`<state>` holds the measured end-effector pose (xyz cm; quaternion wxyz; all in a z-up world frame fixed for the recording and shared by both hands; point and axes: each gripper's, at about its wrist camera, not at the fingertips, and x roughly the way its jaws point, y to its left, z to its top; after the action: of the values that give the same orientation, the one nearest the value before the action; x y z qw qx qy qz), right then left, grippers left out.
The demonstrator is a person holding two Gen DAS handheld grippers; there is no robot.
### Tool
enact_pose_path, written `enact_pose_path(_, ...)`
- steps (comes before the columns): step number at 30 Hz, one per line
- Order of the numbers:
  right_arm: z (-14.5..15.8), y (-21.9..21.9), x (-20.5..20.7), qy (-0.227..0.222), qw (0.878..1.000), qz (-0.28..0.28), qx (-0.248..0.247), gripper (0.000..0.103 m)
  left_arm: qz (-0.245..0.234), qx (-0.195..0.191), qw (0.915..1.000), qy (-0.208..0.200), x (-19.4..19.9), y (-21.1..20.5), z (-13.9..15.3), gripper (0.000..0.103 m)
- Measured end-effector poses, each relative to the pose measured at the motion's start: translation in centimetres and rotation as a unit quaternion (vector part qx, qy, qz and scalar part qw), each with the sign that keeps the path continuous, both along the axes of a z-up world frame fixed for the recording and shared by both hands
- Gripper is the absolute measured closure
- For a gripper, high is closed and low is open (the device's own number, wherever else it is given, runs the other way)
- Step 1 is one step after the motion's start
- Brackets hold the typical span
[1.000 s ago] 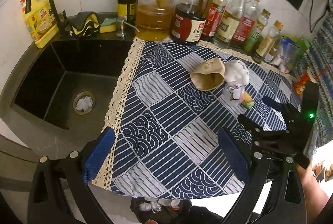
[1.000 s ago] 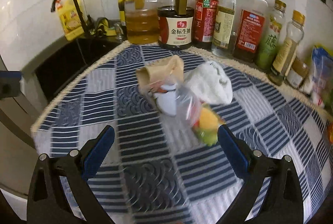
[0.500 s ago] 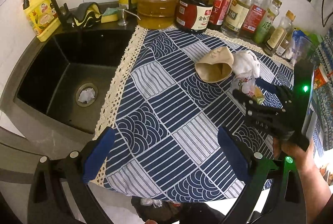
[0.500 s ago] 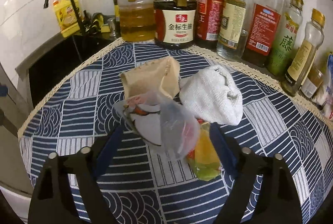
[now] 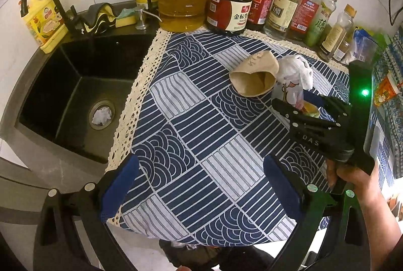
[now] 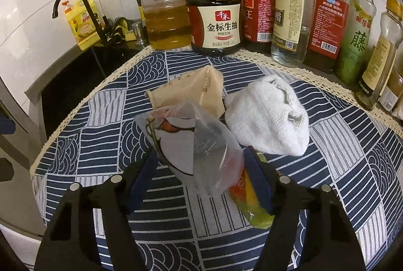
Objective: Collect trash
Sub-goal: 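Move the right tool to the clear plastic bag with printed cup and grasp it, then grasp the brown paper cup with the left tool while the right tool holds the plastic bag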
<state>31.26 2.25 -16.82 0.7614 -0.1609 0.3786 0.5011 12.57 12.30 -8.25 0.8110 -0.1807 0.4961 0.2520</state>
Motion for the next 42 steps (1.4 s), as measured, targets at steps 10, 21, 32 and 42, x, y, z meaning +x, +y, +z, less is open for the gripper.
enact_pose_path(10, 3.6, -3.6, 0.1, 0.01, 0.999, -0.019, 0.039, 0.034, -0.039, -0.002, 0.9992, -0.006, 3.2, 0.2, 0.2, 0.007)
enact_pose_path(21, 6.2, -9.5, 0.4, 0.015, 0.995, -0.071, 0.062, 0.034, -0.126, -0.004, 0.9918, -0.023, 9.0, -0.2, 0.0, 0.007)
enact_pose_path(32, 6.9, -14.5, 0.9, 0.036, 0.988, -0.121, 0.083, 0.034, -0.185, 0.025, 0.9824, 0.009, 14.1, -0.3, -2.4, 0.007)
enact_pose_path(42, 5.2, -16.6, 1.0, 0.06, 0.984, -0.149, 0.072, 0.034, -0.226, 0.04, 0.9719, 0.05, 17.2, 0.8, -4.7, 0.007)
